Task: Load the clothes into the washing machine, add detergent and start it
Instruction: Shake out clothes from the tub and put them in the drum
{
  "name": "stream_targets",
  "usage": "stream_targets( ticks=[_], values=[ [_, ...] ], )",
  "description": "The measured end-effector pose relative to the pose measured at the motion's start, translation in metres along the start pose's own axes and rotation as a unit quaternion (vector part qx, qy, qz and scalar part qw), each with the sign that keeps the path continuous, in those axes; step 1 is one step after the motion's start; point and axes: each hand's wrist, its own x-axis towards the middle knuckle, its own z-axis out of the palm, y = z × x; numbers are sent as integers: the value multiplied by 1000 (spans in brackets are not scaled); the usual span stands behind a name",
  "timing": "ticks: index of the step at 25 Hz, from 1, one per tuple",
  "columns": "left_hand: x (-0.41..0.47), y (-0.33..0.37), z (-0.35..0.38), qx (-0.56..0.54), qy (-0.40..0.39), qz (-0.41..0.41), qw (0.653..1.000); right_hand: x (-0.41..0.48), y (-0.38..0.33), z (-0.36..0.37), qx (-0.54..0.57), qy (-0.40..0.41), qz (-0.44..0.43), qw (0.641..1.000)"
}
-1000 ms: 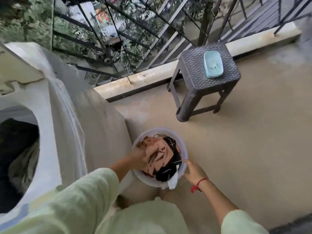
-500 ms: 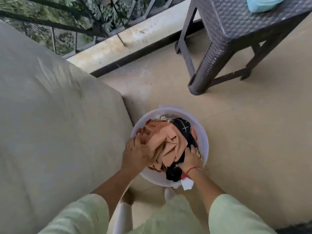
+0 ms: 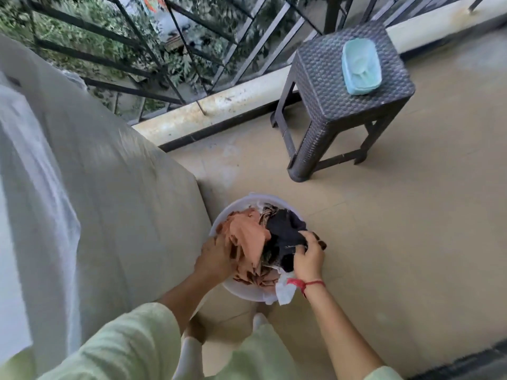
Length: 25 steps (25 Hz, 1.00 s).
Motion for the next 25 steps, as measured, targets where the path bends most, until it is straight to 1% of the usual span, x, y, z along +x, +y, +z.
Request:
stream_targets(
  ticks=[2,4,6,8,10,11,13,15,16,17,18,19,20,22,23,24,25],
  values=[
    [-18,20,-22,-30,26,49,998,-20,-31,-21,5,20,-62,998],
    [-31,33,-43,-49,24,87,995,-40,-69,-45,21,53,-140,989],
    [-43,42,-65,-62,17,130,989,-63,-119,-71,37,80,-231,969],
    [-57,52,-86,-79,32,153,985,-85,-168,-99,57,76,-317,944],
    [-79,71,-106,-105,36,178,978,-108,-211,-128,88,73,-360,926],
    [-92,82,-115,-136,41,213,967,-120,-231,-144,108,90,-375,916],
    [-118,107,-125,-225,43,300,926,-140,-265,-171,134,130,-405,895],
    [-144,129,-133,-280,62,334,898,-160,-296,-192,136,142,-439,877],
    [-155,137,-143,-285,89,341,891,-171,-311,-201,132,142,-457,868],
    [-165,141,-155,-271,143,347,887,-178,-322,-208,127,150,-471,860],
    [-170,137,-169,-262,199,346,879,-185,-330,-212,124,170,-478,853],
    [-175,130,-184,-276,244,344,864,-191,-338,-216,123,203,-482,843],
    [-180,121,-201,-308,267,333,851,-195,-344,-219,116,241,-487,831],
    [-197,99,-239,-391,301,314,811,-202,-356,-220,93,315,-506,798],
    [-207,91,-257,-415,332,306,790,-205,-363,-219,89,328,-516,786],
    [-219,83,-276,-420,371,291,775,-207,-368,-215,94,317,-522,786],
    [-227,75,-293,-409,407,283,766,-209,-373,-209,108,291,-522,795]
  ],
)
